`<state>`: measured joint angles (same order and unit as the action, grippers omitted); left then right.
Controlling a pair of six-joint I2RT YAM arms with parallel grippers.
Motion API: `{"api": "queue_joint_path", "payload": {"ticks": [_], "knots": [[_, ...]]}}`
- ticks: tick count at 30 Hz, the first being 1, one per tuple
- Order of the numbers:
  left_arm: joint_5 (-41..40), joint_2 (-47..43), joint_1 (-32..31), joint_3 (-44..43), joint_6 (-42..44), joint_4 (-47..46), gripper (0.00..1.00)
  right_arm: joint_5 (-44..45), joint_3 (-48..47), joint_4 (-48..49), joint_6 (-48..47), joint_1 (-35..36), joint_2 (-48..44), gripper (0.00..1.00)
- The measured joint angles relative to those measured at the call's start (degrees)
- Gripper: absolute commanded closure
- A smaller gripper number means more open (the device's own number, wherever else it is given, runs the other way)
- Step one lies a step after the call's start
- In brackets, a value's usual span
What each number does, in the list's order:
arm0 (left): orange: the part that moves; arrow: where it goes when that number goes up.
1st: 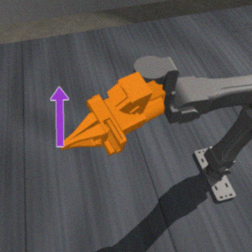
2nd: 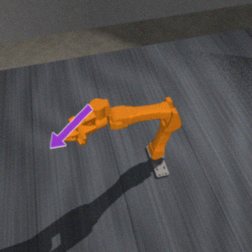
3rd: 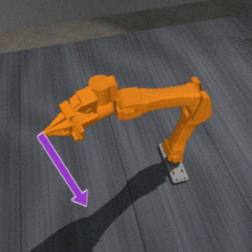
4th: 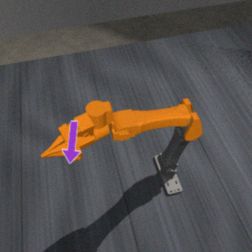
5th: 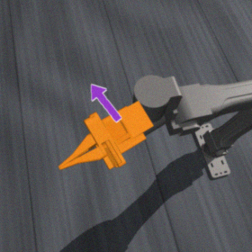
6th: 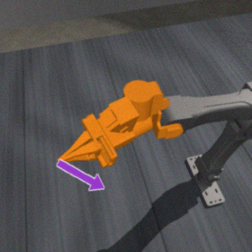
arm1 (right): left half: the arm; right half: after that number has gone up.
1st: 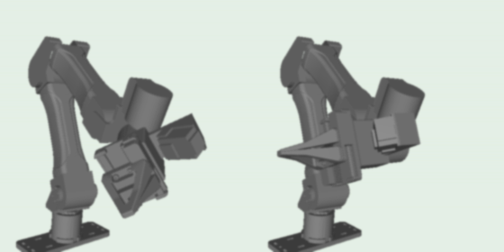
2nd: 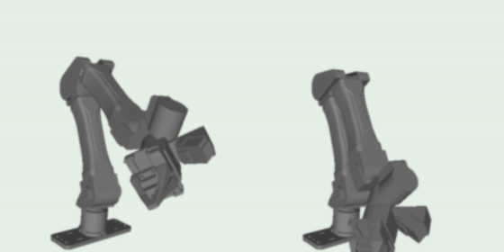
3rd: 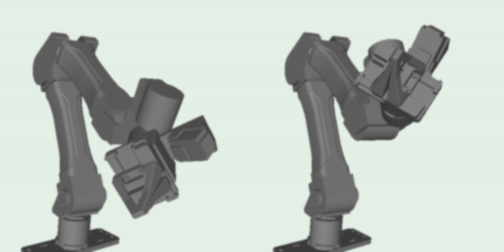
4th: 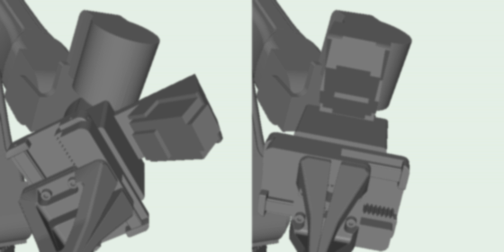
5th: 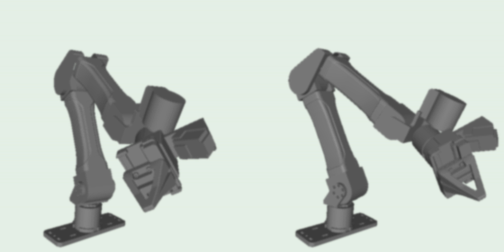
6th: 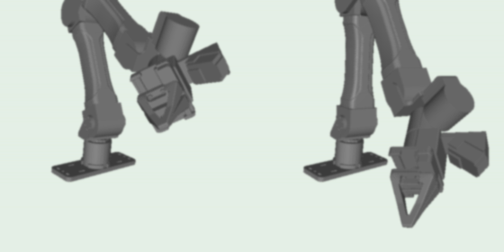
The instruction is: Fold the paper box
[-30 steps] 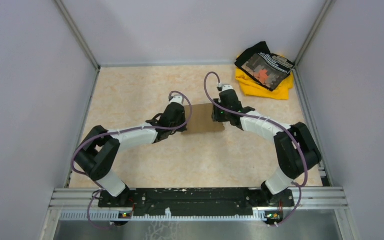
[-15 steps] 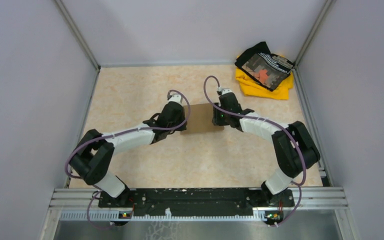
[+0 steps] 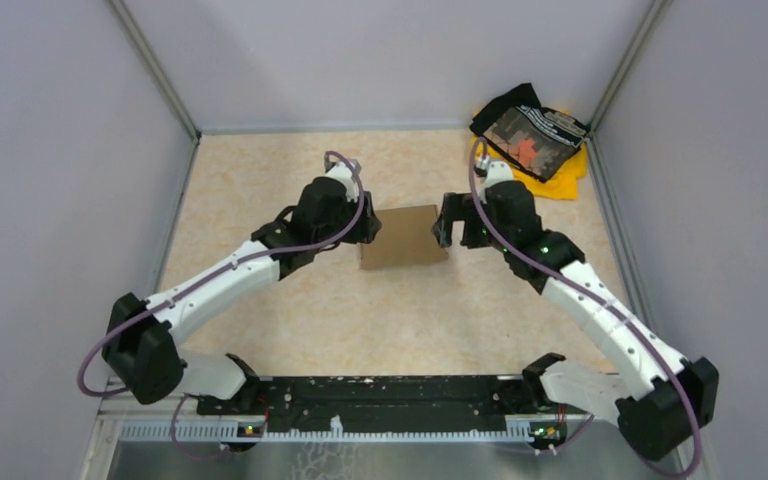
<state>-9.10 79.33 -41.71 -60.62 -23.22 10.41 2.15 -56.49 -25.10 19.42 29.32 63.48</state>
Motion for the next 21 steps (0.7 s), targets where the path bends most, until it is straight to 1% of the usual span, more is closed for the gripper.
{"api": "queue_joint_path", "payload": {"ticks": [1,2,3,5,8,12,16,18,21], "knots": [[0.3,-0.8,0.0,0.0,0.5,1.3,0.32,-0.7,0.8,-0.5,0.9,0.0,-2.4,0.01],[0.5,-1.7,0.0,0.1,0.9,2.8,0.06,-1.6,1.4,-1.3,2.0,0.0,-4.6,0.01],[0.7,-2.8,0.0,0.5,1.2,3.9,0.02,-2.6,2.0,-2.1,3.0,0.0,-6.6,0.01],[1.3,-5.3,0.0,1.9,1.7,5.5,0.01,-4.9,2.6,-3.2,4.5,0.0,-8.8,0.01],[2.8,-9.7,0.0,5.1,1.4,6.9,0.01,-9.3,3.3,-4.2,6.1,0.0,-9.4,0.01],[5.6,-15.0,0.1,9.3,0.5,9.5,0.01,-12.6,3.2,-6.7,7.5,0.0,-9.3,0.01],[6.2,-19.3,0.0,10.1,-0.5,14.5,0.01,-14.5,3.4,-8.0,9.0,0.0,-10.3,0.01],[6.2,-21.6,0.0,10.1,-1.7,16.8,0.01,-15.1,4.5,-7.5,10.1,0.0,-12.5,0.01],[6.4,-24.1,0.0,10.1,-4.2,19.8,0.01,-16.2,9.0,-6.3,12.3,0.0,-17.9,0.01]]}}
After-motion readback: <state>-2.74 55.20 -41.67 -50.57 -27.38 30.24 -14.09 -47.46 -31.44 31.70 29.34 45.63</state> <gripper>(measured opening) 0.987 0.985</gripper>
